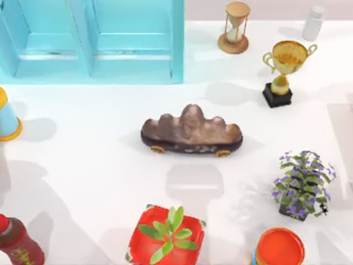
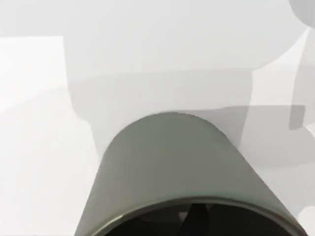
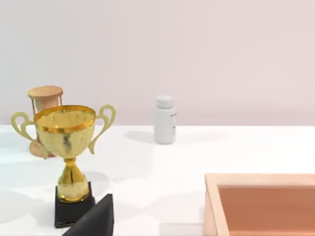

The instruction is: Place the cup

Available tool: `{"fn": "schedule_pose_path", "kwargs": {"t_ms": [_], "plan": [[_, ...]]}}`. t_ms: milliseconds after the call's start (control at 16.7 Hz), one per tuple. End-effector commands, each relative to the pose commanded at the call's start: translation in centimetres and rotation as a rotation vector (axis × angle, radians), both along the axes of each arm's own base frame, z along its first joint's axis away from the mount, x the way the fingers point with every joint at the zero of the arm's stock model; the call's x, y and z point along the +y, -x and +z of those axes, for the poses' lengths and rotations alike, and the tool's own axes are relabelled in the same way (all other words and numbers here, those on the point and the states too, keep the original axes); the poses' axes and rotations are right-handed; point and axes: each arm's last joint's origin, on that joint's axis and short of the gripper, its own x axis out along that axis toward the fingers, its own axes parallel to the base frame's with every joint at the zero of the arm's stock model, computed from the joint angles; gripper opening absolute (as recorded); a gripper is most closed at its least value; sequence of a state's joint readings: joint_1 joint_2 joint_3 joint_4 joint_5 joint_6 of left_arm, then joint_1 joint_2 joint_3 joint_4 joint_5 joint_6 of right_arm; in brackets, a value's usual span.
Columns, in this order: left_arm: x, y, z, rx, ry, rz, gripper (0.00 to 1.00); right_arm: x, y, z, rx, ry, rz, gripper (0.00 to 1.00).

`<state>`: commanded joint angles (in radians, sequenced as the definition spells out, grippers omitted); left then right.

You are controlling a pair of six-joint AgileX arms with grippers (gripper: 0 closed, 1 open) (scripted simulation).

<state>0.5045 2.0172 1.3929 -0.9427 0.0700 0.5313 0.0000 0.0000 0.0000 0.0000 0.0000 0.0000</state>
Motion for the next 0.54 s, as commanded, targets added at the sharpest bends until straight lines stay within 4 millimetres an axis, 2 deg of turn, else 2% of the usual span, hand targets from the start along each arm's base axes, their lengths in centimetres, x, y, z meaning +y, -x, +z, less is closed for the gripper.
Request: {"fn": "schedule_pose_path", "kwargs": {"t_ms": [180,540], "plan": [[0.00,0.00,0.00,0.000,0.000,0.000,0.98,0.00,0.00,0.00,0.000,0.000,0.000,1.00],[0.00,0.00,0.00,0.000,0.000,0.000,1.00,0.00,0.00,0.00,0.000,0.000,0.000,1.00]]}}
